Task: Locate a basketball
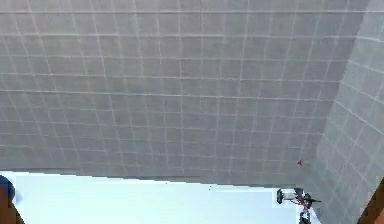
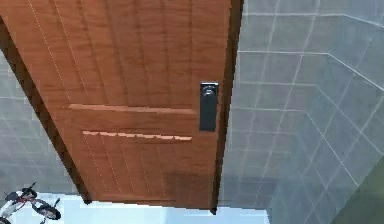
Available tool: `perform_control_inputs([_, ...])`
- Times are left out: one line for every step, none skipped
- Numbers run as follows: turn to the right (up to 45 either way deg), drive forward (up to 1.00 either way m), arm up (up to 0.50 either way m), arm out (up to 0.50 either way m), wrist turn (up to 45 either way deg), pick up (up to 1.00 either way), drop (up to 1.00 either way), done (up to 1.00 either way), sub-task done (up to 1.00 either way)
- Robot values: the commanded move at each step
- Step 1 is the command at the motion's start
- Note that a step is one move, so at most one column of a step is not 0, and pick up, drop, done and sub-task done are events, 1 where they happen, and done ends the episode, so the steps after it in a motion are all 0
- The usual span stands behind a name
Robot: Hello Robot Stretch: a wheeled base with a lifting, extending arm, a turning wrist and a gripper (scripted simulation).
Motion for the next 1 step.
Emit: perform_control_inputs([0.0,0.4,0.0,0.0,0.0,0.0,0.0,0.0,0.0])
